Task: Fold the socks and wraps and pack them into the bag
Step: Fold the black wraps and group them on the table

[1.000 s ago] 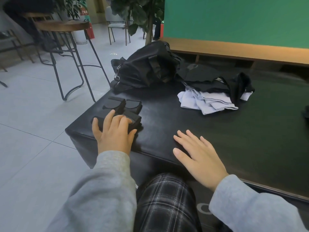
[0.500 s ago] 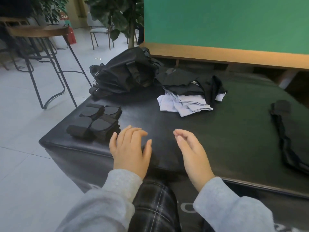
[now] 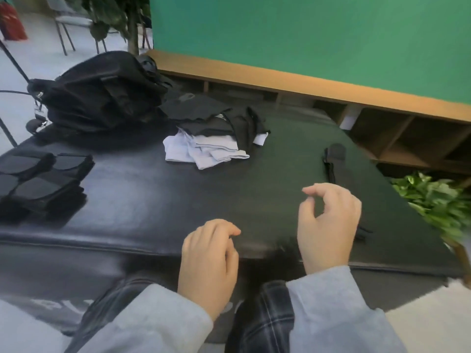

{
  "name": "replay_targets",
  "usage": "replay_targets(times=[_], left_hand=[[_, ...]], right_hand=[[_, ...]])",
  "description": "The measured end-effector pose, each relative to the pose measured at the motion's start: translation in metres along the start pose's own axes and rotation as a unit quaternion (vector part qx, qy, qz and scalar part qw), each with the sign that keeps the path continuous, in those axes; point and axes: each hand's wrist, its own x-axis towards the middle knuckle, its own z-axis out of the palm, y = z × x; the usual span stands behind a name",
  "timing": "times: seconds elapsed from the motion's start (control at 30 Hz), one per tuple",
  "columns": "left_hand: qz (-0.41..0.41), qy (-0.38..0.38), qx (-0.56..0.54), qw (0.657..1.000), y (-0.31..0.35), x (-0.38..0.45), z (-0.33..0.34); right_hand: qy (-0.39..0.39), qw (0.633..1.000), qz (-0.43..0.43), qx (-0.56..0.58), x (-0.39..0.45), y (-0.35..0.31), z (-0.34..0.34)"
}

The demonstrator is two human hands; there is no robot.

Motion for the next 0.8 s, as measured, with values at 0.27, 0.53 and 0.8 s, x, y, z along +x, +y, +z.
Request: replay_targets(times=[0.27,0.53,0.8], left_hand=[[0.068,-0.011,0.042,0.997,-0.01,-0.006,0.0],[0.065,-0.017,0.048,0.997,-0.01,-0.006,-0.001],[0.057,-0.028,0.054,0.997,-0.009,-0.008,-0.001]], right_hand=[[-0.08,0.966,0.19,-0.157,-0.009,0.053,-0.02],[-0.125,0.947,0.232,-0.186,-0.011,0.064,-0.027],[-0.077,0.947,0.277,-0.145,-0.005,0.062,-0.031]])
